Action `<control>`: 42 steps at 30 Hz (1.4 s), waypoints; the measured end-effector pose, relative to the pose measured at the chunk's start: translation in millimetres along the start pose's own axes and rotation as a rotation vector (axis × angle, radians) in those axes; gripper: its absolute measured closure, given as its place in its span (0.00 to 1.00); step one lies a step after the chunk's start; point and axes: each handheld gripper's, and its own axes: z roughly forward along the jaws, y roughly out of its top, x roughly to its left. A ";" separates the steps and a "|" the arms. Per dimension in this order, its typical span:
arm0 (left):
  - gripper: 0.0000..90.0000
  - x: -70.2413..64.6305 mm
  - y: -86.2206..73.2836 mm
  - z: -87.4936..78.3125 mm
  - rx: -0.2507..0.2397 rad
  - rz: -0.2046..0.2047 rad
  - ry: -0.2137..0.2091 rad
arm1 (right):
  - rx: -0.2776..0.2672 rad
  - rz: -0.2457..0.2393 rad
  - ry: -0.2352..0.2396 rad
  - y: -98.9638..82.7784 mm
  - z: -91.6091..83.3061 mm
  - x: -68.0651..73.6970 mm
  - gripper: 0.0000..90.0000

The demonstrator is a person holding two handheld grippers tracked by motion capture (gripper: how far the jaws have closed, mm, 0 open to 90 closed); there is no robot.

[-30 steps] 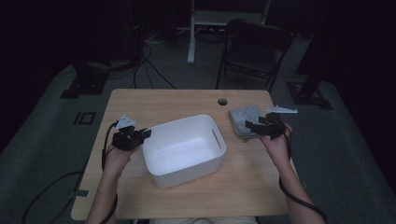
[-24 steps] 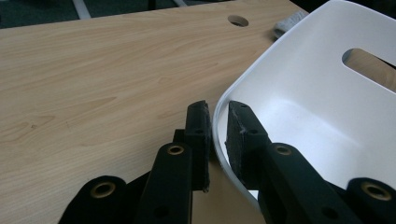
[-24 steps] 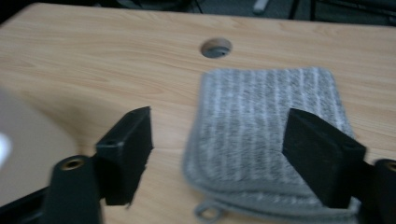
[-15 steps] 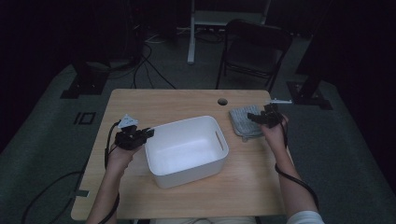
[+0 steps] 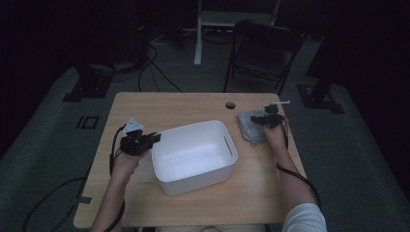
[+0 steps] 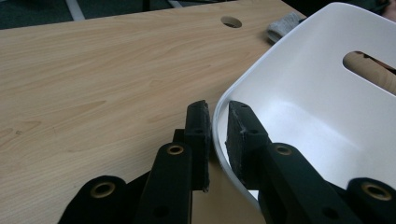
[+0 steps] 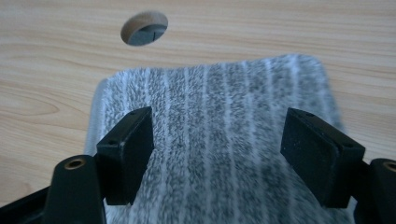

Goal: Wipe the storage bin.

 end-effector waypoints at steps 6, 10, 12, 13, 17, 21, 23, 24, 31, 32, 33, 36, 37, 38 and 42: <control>0.88 -0.7 0.2 0.3 0.000 0.005 0.003 | 0.039 -0.021 -0.031 -6.5 14.4 0.8 0.28; 0.88 -0.9 0.0 0.4 -0.001 0.003 0.004 | 0.036 -0.126 -0.084 -10.6 17.3 8.3 0.26; 0.88 -1.0 -0.1 0.4 -0.002 0.003 0.004 | 0.036 -0.136 -0.083 -10.9 17.4 8.4 0.26; 0.88 -1.1 0.0 0.5 -0.001 0.003 0.005 | 0.036 -0.128 -0.078 -11.1 18.0 8.2 0.25; 0.88 -1.1 0.4 0.9 0.001 0.006 0.003 | 0.064 -0.119 -0.070 -8.6 17.9 8.6 0.25; 0.88 -1.2 1.0 1.6 0.004 0.012 0.001 | 0.055 -0.123 -0.079 -10.2 18.3 10.2 0.25; 0.88 -1.1 1.0 1.6 0.003 0.010 0.000 | 0.046 -0.121 -0.087 -11.2 18.3 11.0 0.27; 0.88 -1.1 1.0 1.6 0.003 0.009 0.000 | 0.052 -0.118 -0.088 -10.9 17.9 11.9 0.30; 0.88 -5.3 3.2 2.4 0.025 0.016 0.033 | 0.075 -0.123 -0.062 -6.7 15.3 23.3 0.72; 0.88 -5.4 3.1 2.6 0.025 0.016 0.031 | 0.080 -0.123 -0.060 -5.9 15.3 23.7 0.73; 0.88 -5.0 3.0 2.9 0.022 0.008 0.027 | 0.085 -0.117 -0.059 -5.1 15.2 23.6 0.74; 0.88 -4.3 2.7 2.9 0.018 0.008 0.020 | 0.095 -0.072 -0.038 -3.4 11.4 20.6 0.82; 0.88 -4.2 2.6 2.9 0.017 0.011 0.018 | 0.095 -0.068 -0.036 -3.9 8.8 20.6 0.83; 0.88 -3.7 2.6 2.9 0.016 0.011 0.015 | 0.084 -0.071 -0.039 -5.1 5.4 21.5 0.83; 0.88 -2.7 2.6 3.3 0.013 0.008 0.008 | 0.054 -0.053 -0.006 -9.7 -12.1 24.8 0.84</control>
